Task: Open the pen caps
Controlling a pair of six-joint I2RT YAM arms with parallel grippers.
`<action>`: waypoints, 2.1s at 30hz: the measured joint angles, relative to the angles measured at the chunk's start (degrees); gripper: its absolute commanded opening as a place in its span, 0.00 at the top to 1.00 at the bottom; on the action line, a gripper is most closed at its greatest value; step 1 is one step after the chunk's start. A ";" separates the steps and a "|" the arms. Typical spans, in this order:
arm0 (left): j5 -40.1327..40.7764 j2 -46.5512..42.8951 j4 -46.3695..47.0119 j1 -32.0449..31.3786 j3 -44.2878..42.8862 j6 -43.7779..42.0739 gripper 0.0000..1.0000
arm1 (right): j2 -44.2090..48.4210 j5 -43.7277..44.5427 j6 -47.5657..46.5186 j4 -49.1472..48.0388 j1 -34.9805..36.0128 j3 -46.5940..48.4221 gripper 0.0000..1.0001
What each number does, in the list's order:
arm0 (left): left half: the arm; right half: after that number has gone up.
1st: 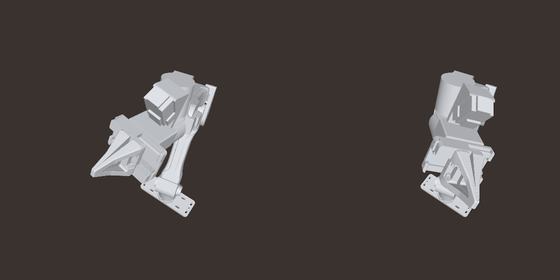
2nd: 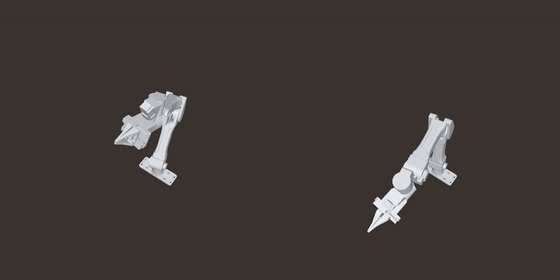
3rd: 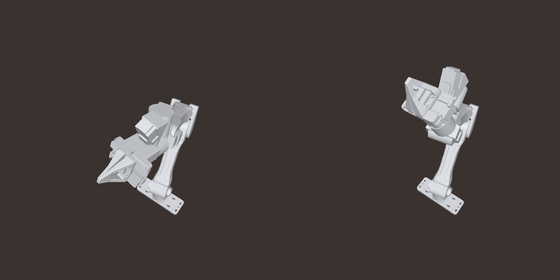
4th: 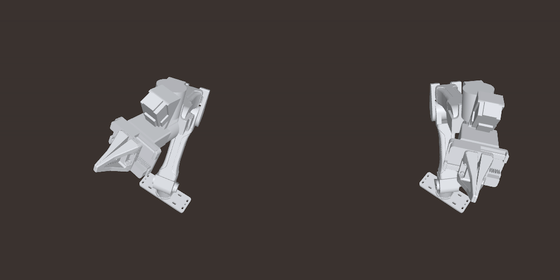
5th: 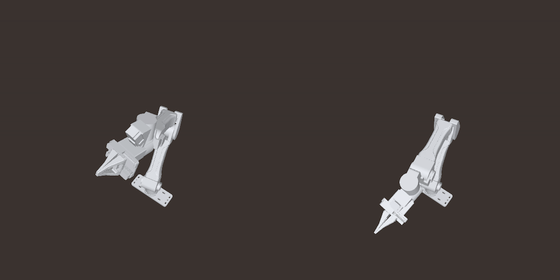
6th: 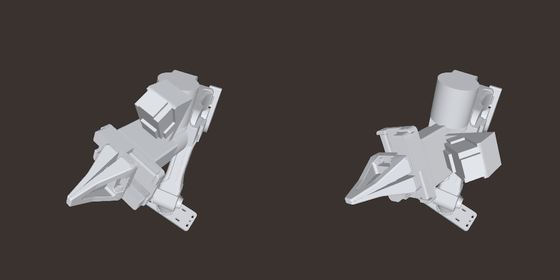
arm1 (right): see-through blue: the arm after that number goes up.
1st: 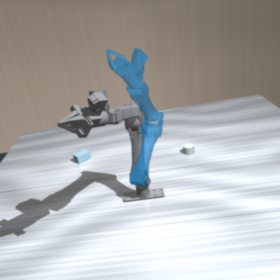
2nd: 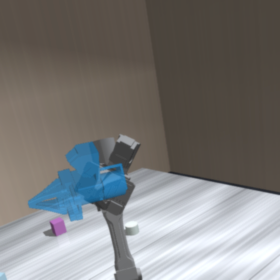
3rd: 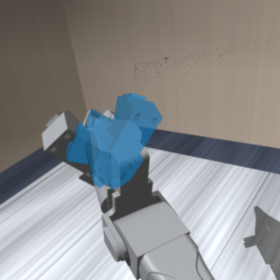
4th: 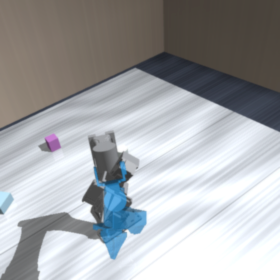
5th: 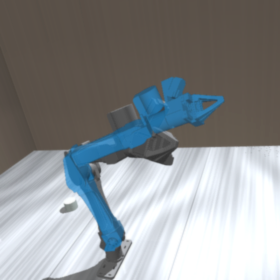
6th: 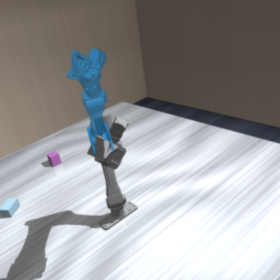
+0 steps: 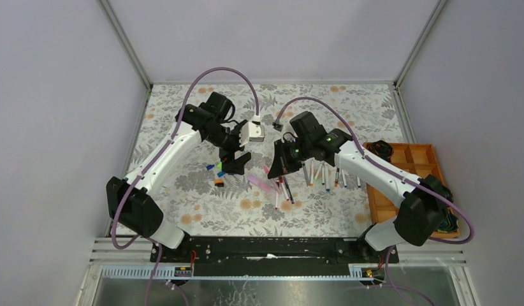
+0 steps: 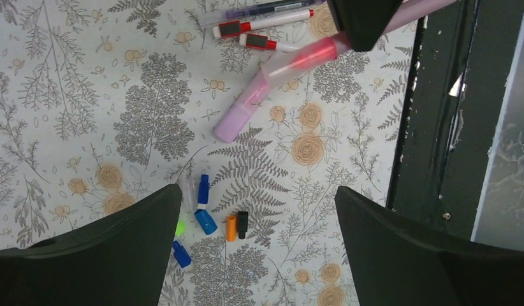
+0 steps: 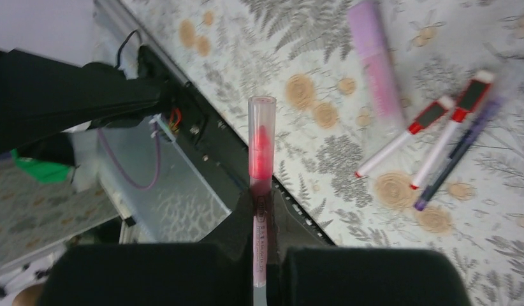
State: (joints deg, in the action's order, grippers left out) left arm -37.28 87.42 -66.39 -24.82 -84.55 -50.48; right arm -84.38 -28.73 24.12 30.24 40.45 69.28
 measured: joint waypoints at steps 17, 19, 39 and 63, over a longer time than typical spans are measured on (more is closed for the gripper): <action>-5.09 -5.60 -1.33 -1.44 3.04 -7.15 0.02 | -4.72 -23.61 1.05 -2.21 -0.02 2.27 1.00; -6.10 -6.23 -1.36 -2.43 3.50 -8.07 0.06 | -5.70 -25.68 1.42 -2.86 -0.02 2.95 1.00; -7.56 -9.33 -1.62 -6.60 7.85 -12.74 0.95 | -10.43 -34.42 3.32 -6.32 0.00 5.64 0.90; -4.68 -10.88 0.15 -7.72 9.22 -12.04 1.00 | -10.12 -33.16 1.36 -6.47 0.28 5.20 1.00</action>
State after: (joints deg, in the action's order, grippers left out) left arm -41.95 76.53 -66.24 -32.53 -75.33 -62.52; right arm -94.50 -61.89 25.47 23.77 40.73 74.48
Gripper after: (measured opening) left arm 0.144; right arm 0.105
